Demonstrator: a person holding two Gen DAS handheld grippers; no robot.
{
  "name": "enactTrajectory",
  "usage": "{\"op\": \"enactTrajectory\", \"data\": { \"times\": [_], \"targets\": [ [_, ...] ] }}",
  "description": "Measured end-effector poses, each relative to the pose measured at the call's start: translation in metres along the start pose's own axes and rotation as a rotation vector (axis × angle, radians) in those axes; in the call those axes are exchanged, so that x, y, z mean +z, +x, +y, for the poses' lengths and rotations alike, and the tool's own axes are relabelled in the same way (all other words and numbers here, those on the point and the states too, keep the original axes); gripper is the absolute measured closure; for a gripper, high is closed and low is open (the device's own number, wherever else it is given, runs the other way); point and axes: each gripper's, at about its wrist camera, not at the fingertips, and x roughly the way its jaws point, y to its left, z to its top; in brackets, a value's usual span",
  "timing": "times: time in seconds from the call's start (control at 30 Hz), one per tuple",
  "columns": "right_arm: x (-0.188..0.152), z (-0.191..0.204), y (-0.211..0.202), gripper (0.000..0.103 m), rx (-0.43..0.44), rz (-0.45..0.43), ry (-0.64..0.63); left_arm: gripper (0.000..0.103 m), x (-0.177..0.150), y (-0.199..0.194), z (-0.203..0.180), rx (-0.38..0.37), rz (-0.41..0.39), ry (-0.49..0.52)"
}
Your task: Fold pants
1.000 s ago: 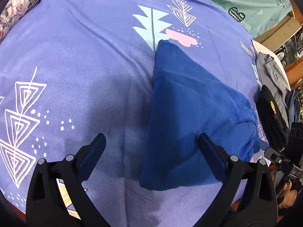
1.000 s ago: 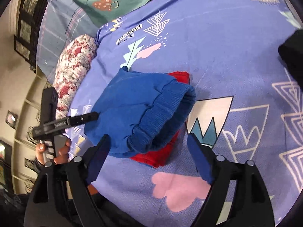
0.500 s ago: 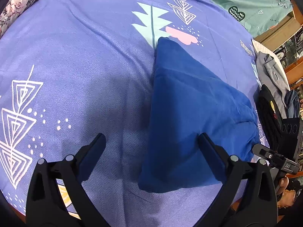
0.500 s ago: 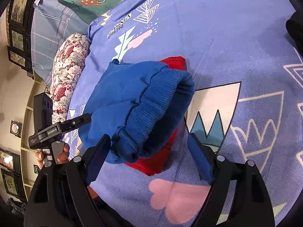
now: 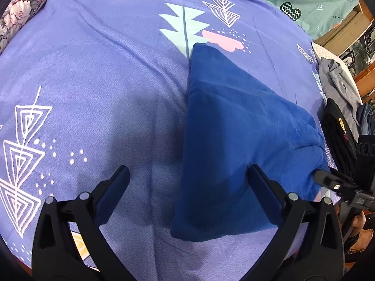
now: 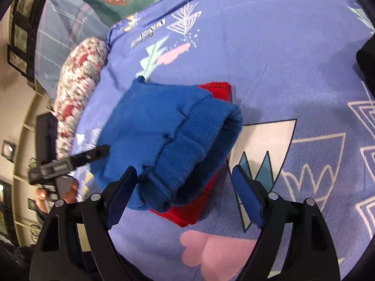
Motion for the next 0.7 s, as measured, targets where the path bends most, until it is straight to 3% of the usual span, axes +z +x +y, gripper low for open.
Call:
{"op": "enactTrajectory", "data": {
  "times": [0.33, 0.47, 0.6, 0.7],
  "targets": [
    [-0.011, 0.015, -0.010, 0.016, -0.195, -0.035, -0.181, 0.002, -0.009, -0.020, 0.005, -0.001, -0.016, 0.045],
    [-0.010, 0.022, -0.019, 0.018, -0.179, -0.079, -0.194, 0.002, -0.001, -0.030, 0.003, 0.013, -0.060, 0.049],
    [-0.002, 0.025, -0.028, 0.018, -0.126, -0.142, -0.165, 0.002, 0.009, -0.023, 0.000, -0.010, -0.050, 0.026],
    [0.011, 0.018, -0.019, 0.018, -0.152, -0.150, -0.094, 0.002, 0.014, -0.013, -0.004, 0.003, -0.038, 0.017]
  ]
}}
